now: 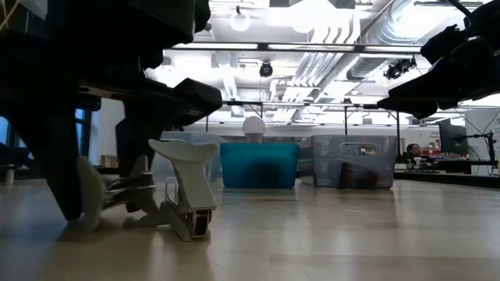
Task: Pick and place Stapler, Stapler remover, tape
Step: Put the left gray staple remover into the transparent bin
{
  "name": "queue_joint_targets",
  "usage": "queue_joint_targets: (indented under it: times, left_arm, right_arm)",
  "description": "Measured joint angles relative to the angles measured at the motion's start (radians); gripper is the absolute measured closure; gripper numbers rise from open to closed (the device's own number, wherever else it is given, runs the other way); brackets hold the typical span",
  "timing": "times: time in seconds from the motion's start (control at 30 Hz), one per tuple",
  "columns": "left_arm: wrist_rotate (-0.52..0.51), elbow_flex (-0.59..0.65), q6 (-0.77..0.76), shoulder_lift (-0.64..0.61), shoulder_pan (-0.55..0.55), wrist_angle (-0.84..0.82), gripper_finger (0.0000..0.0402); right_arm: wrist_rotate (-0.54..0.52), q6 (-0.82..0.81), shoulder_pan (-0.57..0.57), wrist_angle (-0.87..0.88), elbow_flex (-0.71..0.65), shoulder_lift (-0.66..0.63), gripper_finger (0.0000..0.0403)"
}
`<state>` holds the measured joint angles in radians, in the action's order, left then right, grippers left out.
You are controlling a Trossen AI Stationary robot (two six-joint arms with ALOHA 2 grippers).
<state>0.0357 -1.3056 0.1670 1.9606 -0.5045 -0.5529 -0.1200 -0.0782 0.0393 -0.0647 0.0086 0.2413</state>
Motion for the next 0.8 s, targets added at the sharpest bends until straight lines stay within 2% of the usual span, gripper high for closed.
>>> queue_joint_targets:
  times: [0.2,0.53,0.8]
  left_arm:
    - [0.0,0.0,-0.083,0.0,0.0,-0.003,0.0322]
    - [-0.003,-0.003,-0.218,-0.004,0.0,-0.076,0.0314]
    - [-0.056,-0.023,-0.367,-0.01,0.0,-0.186,0.0319]
  right_arm:
    - [0.0,0.0,0.0,0.0,0.0,0.0,0.0135]
    - [0.0,0.0,0.0,0.0,0.0,0.0,0.0135]
    - [0.0,0.0,0.0,0.0,0.0,0.0,0.0135]
